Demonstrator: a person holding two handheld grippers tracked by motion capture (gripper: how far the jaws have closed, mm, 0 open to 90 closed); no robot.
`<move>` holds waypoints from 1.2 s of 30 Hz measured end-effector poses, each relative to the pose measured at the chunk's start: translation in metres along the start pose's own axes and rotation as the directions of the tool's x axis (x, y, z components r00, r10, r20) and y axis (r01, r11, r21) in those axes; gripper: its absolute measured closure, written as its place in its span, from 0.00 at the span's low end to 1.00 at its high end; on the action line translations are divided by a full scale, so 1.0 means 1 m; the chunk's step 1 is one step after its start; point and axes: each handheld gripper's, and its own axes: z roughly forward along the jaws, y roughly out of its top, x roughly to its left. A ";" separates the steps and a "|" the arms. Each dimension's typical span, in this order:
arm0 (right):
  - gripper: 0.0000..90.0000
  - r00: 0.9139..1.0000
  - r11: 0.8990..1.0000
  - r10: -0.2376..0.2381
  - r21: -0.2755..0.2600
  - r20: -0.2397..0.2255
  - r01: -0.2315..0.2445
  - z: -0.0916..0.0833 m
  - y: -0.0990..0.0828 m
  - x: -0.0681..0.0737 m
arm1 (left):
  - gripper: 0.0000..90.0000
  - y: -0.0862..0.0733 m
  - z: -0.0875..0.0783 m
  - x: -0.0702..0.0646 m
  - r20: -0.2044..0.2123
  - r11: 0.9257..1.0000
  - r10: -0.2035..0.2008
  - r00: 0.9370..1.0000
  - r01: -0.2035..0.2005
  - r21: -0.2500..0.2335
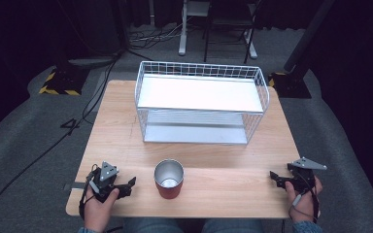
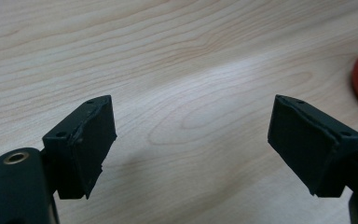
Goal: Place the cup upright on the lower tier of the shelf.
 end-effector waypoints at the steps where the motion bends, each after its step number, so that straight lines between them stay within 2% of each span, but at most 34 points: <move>1: 0.17 1.000 1.000 0.000 0.000 0.000 0.000 0.000 0.000 0.000 | 0.17 0.000 0.000 0.000 0.000 1.000 0.000 1.000 0.000 0.000; 2: 0.17 1.000 1.000 0.000 0.000 0.000 0.000 0.000 0.000 0.000 | 0.17 -0.002 -0.005 -0.006 0.009 0.999 -0.009 1.000 0.010 -0.034; 7: 0.17 1.000 1.000 -0.001 0.000 0.000 0.001 0.000 0.000 0.000 | 0.17 -0.006 -0.017 -0.018 0.021 0.994 -0.024 0.999 0.026 -0.105; 17: 0.17 1.000 1.000 -0.002 -0.001 0.002 0.002 0.000 0.000 0.000 | 0.17 -0.015 -0.031 -0.033 0.031 0.985 -0.011 0.999 0.017 -0.174; 20: 0.17 1.000 1.000 -0.004 -0.001 0.003 0.004 0.000 0.000 0.000 | 0.17 -0.019 -0.034 -0.040 0.036 0.978 -0.017 0.999 0.024 -0.208; 21: 0.17 1.000 1.000 -0.005 -0.002 0.004 0.005 0.000 0.000 0.001 | 0.17 -0.019 -0.034 -0.040 0.036 0.978 -0.017 0.999 0.024 -0.208; 22: 0.17 1.000 1.000 -0.007 -0.003 0.003 0.007 0.000 0.000 0.001 | 0.17 -0.020 -0.035 -0.043 0.041 0.974 -0.013 0.999 0.022 -0.226; 23: 0.17 1.000 1.000 -0.007 -0.003 0.003 0.007 0.000 0.000 0.001 | 0.17 -0.020 -0.035 -0.043 0.041 0.974 -0.013 0.999 0.022 -0.226; 24: 0.17 1.000 1.000 -0.007 -0.004 0.005 0.007 0.000 0.000 0.001 | 0.17 -0.022 -0.035 -0.047 0.051 0.968 -0.020 0.998 0.032 -0.250; 28: 0.17 1.000 1.000 -0.007 -0.004 0.008 0.007 0.000 0.000 0.001 | 0.17 -0.022 -0.033 -0.057 0.064 0.961 0.023 0.998 -0.005 -0.277; 32: 0.17 1.000 1.000 -0.009 -0.004 0.008 0.009 0.000 0.000 0.001 | 0.17 -0.021 -0.033 -0.065 0.081 0.955 0.050 0.995 -0.024 -0.296; 36: 0.17 1.000 1.000 -0.012 -0.006 0.008 0.012 0.000 0.000 0.002 | 0.17 -0.020 -0.032 -0.073 0.101 0.950 0.053 0.993 -0.020 -0.310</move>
